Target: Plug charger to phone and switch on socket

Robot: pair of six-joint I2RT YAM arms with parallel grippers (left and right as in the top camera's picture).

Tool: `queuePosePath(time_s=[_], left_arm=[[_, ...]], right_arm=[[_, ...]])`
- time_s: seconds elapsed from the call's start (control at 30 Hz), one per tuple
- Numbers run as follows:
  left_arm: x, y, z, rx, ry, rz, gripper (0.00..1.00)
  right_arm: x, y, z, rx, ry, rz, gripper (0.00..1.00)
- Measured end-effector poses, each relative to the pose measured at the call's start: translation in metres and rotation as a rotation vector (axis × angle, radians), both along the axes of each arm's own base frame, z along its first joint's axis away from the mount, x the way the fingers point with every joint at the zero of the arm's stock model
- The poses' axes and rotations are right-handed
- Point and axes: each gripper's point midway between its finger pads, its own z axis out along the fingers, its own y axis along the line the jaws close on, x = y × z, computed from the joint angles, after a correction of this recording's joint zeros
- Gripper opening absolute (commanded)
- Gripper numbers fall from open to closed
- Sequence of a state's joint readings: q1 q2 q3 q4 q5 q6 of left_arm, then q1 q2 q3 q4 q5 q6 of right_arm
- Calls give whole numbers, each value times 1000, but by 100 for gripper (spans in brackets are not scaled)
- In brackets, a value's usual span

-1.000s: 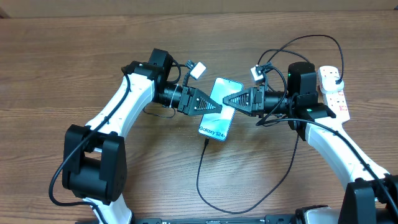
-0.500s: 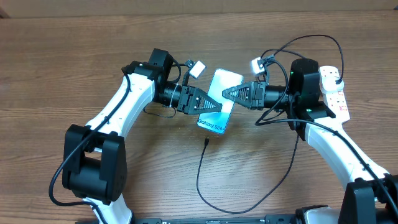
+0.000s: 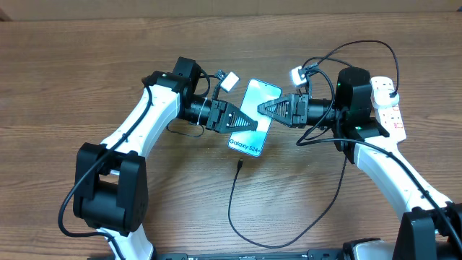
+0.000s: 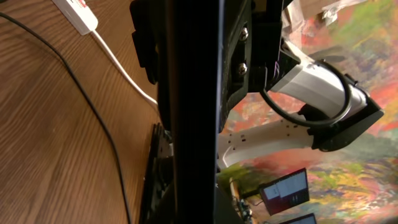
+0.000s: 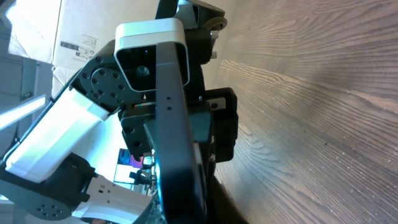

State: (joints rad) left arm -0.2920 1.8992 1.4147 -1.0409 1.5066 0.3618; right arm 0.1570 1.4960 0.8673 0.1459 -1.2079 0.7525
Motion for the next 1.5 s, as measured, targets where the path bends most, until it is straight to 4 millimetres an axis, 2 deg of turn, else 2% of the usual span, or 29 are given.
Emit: queuePosePath(time_s=[0.03,0.1,0.2,0.23,0.27,0.37,0.53,0.6,0.63,0.7,0.83,0.93,1.03,1.33,1.5], left_arm=[[0,0,0,0,-1,0,4],[0,0,0,2,-2,0,4],[0,0,-8,48,-8,2,4],[1,1,-15,89,-8,5,4],[1,2,-23,142,-7,8,4],[4,8,-46,283,-4,26,4],[8,17,-77,557,2,72,4],[18,37,-102,742,12,139,5],[23,47,-112,818,15,173,6],[35,70,-129,981,19,259,7],[47,99,-145,1192,7,375,7],[50,106,-151,1295,-25,423,7],[47,106,-157,1353,-54,432,13],[23,119,-186,1481,-42,424,17],[23,122,-192,1493,-40,441,29]], right_arm=[[0,0,0,0,3,-1,34],[1,0,-1,-3,4,-5,67],[2,-1,-2,-6,6,-13,87],[2,-1,-2,-7,11,-15,98],[3,-1,-2,-9,7,-17,100],[3,-1,-9,-29,14,-26,100],[-4,-9,-52,-143,161,-77,100],[-12,-16,-74,-228,232,-103,100],[-12,-17,-75,-234,237,-106,100],[-21,-28,-99,-343,307,-145,100],[-32,-51,-133,-531,388,-216,100],[-38,-65,-148,-638,423,-254,100],[-41,-74,-156,-697,438,-271,100],[-48,-83,-163,-755,465,-280,100],[-48,-83,-163,-760,464,-283,100]])
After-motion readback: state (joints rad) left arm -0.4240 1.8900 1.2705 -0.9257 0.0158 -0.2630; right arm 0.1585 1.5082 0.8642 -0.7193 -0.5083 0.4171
